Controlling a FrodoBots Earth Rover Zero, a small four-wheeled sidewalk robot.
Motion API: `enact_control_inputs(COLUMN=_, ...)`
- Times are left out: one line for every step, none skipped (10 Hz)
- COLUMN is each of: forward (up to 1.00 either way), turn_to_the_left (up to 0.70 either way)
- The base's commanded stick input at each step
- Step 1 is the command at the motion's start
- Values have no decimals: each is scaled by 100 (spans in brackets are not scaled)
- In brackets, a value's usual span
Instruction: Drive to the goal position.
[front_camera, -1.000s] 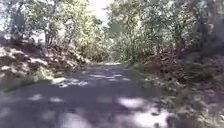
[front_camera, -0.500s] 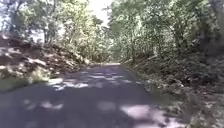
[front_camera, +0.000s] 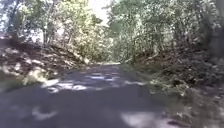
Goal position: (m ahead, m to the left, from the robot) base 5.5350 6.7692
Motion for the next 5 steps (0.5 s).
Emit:
enact_control_inputs(forward=45, turn_to_the_left=0)
enact_control_inputs(forward=45, turn_to_the_left=0)
enact_control_inputs(forward=45, turn_to_the_left=0)
enact_control_inputs(forward=45, turn_to_the_left=0)
enact_control_inputs(forward=45, turn_to_the_left=0)
